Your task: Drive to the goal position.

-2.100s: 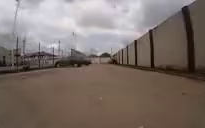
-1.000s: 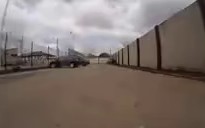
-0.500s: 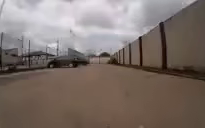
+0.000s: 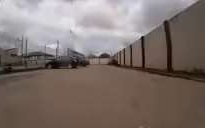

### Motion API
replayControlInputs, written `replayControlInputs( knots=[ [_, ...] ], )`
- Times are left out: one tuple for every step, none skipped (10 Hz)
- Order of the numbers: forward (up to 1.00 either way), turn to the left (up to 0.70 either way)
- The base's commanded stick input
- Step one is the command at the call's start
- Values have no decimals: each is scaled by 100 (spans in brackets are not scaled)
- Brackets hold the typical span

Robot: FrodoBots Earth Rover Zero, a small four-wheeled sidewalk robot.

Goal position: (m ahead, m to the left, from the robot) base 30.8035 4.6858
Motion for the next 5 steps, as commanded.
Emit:
replayControlInputs(
  knots=[
    [100,0],
    [100,0],
    [100,0],
    [100,0],
    [100,0]
  ],
)
